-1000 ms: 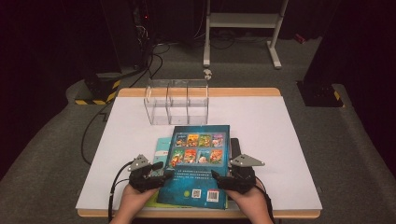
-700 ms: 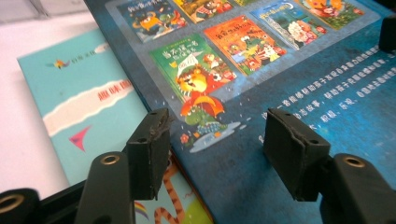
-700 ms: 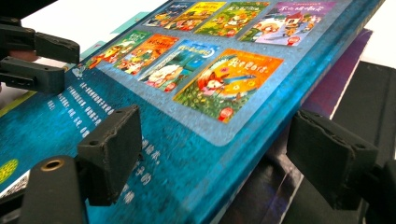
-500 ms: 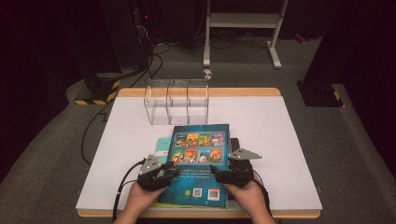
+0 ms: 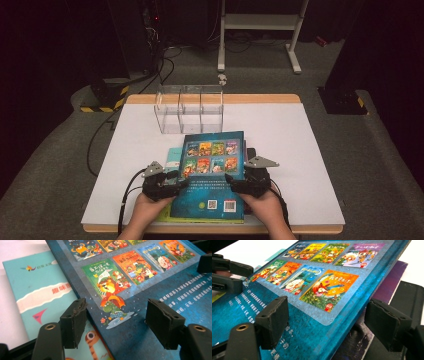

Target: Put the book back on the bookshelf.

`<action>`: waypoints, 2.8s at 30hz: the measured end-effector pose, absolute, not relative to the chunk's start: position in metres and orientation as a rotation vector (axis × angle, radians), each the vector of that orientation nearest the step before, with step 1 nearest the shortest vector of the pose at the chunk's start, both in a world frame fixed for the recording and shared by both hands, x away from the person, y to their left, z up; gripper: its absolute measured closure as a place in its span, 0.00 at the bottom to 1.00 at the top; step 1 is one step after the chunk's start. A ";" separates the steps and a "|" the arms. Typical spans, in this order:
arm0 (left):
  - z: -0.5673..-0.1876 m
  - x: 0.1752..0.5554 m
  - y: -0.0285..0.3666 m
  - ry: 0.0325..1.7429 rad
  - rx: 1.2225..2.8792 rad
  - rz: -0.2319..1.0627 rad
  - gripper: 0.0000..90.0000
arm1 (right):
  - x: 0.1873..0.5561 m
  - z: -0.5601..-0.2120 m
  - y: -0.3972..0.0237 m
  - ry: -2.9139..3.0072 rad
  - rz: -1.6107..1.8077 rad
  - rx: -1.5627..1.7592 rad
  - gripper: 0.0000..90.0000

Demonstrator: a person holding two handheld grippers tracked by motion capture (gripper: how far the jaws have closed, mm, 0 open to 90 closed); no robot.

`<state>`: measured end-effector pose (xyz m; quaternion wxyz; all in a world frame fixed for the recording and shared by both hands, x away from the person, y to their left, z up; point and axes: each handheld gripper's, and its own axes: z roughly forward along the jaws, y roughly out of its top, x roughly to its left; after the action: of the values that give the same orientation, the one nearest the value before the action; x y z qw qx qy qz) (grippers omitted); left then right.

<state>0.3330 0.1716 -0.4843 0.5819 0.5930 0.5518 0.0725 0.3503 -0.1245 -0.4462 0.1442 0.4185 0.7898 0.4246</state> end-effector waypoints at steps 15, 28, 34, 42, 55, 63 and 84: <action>-0.480 0.346 0.155 1.230 1.427 0.208 0.38 | 0.372 -0.450 -0.133 2.279 1.272 1.269 0.15; -0.480 0.345 0.163 1.232 1.440 0.225 0.39 | 0.369 -0.447 -0.141 2.285 1.303 1.317 0.30; -0.480 0.345 0.162 1.239 1.431 0.231 0.40 | 0.363 -0.445 -0.142 2.275 1.290 1.305 0.34; -0.481 0.344 0.163 1.239 1.426 0.227 0.39 | 0.353 -0.442 -0.146 2.216 1.274 1.286 0.43; -0.480 0.342 0.163 1.238 1.413 0.217 0.38 | 0.352 -0.445 -0.150 2.209 1.301 1.317 0.43; -0.479 0.343 0.163 1.244 1.424 0.206 0.32 | 0.351 -0.451 -0.153 2.190 1.345 1.313 0.43; -0.478 0.340 0.161 1.230 1.456 0.221 0.32 | 0.350 -0.441 -0.152 2.213 1.281 1.311 0.37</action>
<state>0.3404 0.1606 -0.4781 0.5739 0.6215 0.5248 0.0943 0.3498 -0.1515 -0.4407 0.1336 0.4522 0.7631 0.4419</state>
